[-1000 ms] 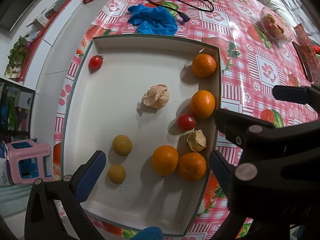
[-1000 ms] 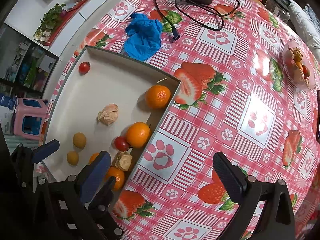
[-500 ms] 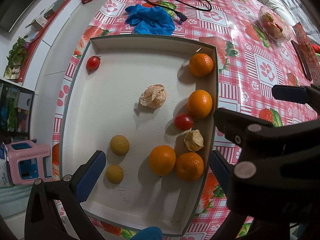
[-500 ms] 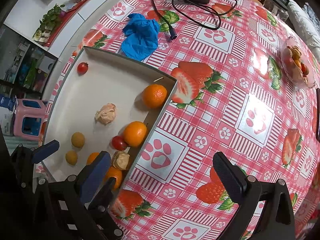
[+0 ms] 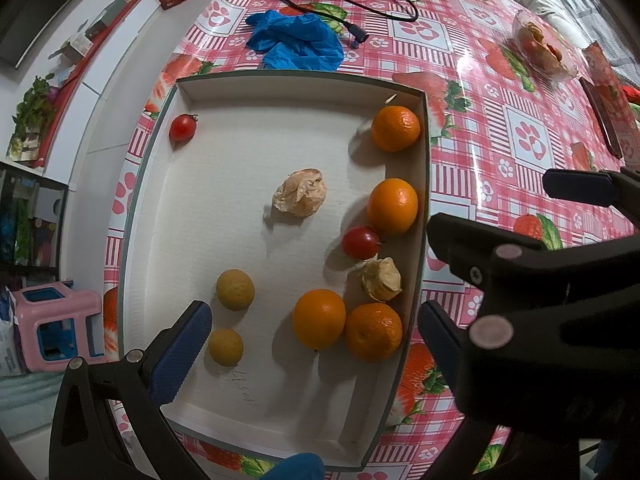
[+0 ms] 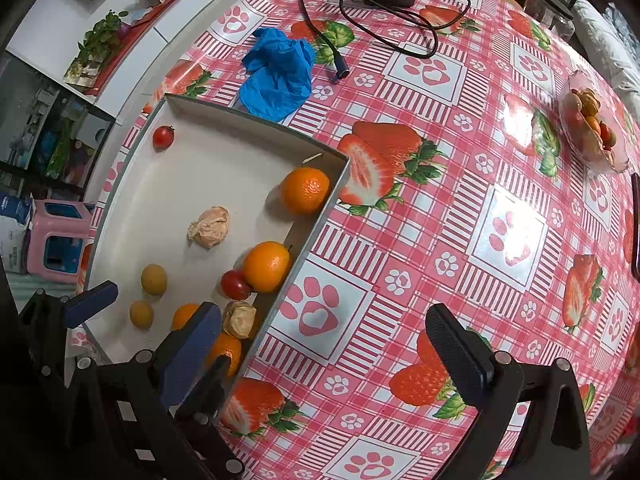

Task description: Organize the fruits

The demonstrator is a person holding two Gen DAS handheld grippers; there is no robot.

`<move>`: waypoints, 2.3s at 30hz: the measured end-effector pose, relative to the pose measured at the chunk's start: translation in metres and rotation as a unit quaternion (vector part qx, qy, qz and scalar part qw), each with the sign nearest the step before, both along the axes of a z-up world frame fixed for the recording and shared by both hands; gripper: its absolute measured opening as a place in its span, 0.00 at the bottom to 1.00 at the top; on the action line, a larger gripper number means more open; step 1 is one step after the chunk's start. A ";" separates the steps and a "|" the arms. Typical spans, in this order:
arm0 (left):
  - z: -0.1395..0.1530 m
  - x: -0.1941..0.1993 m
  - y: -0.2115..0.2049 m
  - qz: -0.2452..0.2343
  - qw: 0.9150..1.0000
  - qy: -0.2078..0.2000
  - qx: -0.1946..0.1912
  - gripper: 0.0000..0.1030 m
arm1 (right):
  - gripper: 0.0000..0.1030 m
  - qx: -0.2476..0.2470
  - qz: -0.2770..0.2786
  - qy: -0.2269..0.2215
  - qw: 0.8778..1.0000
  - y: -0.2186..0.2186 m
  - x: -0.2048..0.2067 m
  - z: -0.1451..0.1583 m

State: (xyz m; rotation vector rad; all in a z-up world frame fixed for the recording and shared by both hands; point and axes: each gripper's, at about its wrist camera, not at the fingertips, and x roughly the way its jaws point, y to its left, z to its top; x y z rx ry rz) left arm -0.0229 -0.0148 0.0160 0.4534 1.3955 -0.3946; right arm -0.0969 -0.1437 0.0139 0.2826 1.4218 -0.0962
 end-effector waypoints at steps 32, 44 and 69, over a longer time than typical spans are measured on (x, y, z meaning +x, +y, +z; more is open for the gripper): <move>-0.002 -0.108 -0.156 -0.128 0.991 0.030 0.001 1.00 | 1.00 -0.035 -0.204 0.003 0.978 -0.172 -0.166 -0.006; -0.020 -0.158 -0.257 -0.155 0.987 0.038 -0.016 1.00 | 1.00 -0.047 -0.263 0.082 0.960 -0.216 -0.289 -0.050; -0.050 -0.172 -0.332 -0.165 0.986 0.014 0.009 1.00 | 1.00 -0.043 -0.266 0.080 0.960 -0.225 -0.311 -0.062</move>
